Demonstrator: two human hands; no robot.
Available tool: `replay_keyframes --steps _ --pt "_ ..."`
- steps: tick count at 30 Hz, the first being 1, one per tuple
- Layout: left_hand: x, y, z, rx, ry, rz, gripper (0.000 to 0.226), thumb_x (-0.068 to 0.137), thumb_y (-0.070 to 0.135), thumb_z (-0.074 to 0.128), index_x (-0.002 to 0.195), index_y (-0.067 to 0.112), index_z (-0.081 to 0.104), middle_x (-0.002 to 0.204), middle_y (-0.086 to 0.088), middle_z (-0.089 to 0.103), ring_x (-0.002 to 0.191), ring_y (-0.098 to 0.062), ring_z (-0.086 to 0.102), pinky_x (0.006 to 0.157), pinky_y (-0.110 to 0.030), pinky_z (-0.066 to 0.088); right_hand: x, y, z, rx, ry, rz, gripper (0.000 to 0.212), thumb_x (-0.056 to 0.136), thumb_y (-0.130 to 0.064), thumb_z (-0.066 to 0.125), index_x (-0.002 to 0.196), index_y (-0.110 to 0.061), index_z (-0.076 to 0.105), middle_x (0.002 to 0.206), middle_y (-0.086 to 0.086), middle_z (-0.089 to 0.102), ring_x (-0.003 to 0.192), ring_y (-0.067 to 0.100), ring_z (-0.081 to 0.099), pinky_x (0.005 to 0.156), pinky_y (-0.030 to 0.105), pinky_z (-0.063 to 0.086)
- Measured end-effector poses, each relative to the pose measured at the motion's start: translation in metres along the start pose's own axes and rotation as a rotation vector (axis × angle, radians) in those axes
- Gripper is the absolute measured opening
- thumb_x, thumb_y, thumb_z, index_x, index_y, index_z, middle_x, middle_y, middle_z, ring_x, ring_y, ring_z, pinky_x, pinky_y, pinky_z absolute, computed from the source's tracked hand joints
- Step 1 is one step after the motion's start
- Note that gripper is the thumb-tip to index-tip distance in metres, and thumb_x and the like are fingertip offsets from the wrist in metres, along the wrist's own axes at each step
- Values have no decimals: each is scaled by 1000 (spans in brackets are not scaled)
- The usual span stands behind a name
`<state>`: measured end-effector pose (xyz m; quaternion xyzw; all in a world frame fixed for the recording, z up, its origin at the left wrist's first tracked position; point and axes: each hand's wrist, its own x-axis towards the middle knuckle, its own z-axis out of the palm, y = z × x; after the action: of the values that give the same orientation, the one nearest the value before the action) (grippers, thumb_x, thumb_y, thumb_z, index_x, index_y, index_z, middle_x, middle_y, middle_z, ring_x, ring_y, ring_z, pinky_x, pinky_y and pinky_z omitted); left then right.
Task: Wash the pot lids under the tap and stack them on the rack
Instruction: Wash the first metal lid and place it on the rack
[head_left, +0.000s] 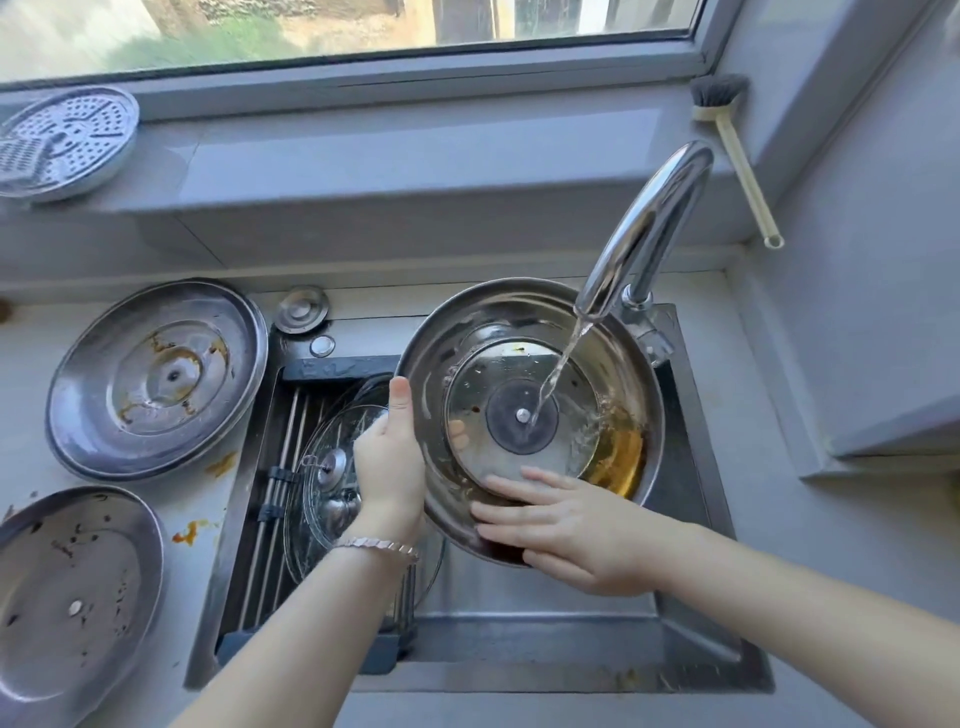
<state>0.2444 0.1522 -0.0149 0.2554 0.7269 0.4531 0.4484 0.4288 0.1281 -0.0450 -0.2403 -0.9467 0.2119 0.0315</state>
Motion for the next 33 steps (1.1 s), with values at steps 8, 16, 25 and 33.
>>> replay_keyframes --steps 8,16,25,33 --pt "-23 4 17 32 -94 -13 43 90 48 47 64 18 62 66 3 66 72 -16 63 72 -30 50 41 8 -17 -239 107 194 56 99 -40 10 140 -14 38 145 2 42 137 22 29 111 41 14" --pt "-18 -2 10 104 -19 3 56 83 64 40 77 10 57 72 -13 53 68 -21 49 66 -33 44 15 9 -13 -255 46 44 54 99 -39 11 138 -19 42 146 -5 40 139 18 22 112 40 17" --pt "-21 -7 9 80 35 -119 56 82 66 46 77 11 57 75 -13 58 71 -21 54 78 -41 50 6 5 -2 -83 -86 123 65 89 -53 1 144 -18 -2 151 -8 -9 140 13 -13 115 28 -12" --pt "-27 5 6 181 70 16 58 87 57 46 53 11 36 51 -6 35 50 -16 35 49 -28 33 1 22 -5 13 -55 397 70 87 -54 10 149 -21 2 151 -12 -16 139 4 -18 115 25 -11"
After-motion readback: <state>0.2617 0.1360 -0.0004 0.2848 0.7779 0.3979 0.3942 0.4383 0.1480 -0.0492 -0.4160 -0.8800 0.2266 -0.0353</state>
